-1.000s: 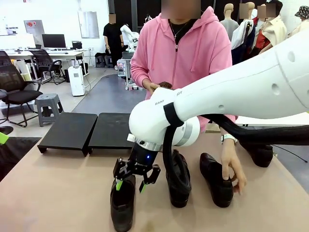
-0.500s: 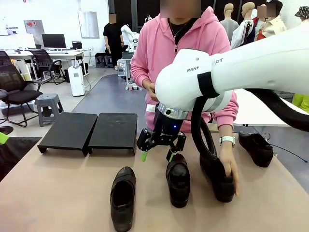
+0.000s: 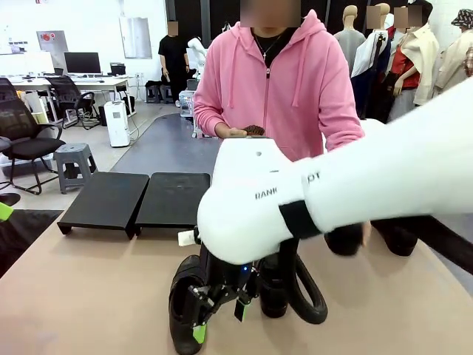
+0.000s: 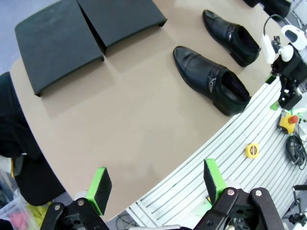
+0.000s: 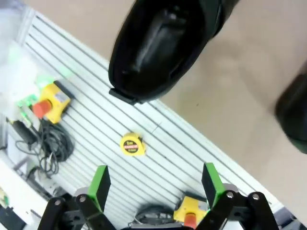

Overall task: Organize the shoes by placing them on the stand.
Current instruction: Pick up one Shoe and place it in the middle of the table.

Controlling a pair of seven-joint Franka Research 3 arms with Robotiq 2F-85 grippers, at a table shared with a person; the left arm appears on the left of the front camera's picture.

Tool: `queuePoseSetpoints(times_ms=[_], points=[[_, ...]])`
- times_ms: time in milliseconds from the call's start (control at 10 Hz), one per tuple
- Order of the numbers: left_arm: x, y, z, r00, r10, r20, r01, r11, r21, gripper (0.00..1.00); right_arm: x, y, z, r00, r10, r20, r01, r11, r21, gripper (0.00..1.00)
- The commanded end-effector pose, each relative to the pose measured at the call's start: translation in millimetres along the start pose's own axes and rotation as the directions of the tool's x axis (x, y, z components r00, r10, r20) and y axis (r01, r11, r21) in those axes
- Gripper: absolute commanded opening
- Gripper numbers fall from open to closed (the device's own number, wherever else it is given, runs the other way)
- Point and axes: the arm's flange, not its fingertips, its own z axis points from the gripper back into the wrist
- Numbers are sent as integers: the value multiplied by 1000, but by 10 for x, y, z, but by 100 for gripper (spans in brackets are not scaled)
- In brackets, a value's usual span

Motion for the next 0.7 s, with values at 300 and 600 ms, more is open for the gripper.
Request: queuePoseSetpoints(times_ms=[300,600], points=[[-4,11,10,1000,-5,7,5,1000,-14,100,-78,-711,1002,996,-68,54,62,992,108,100],[-4,11,10,1000,-5,7,5,1000,-14,100,-482,-2067,2281,944,-313,109,268,914,304,100]])
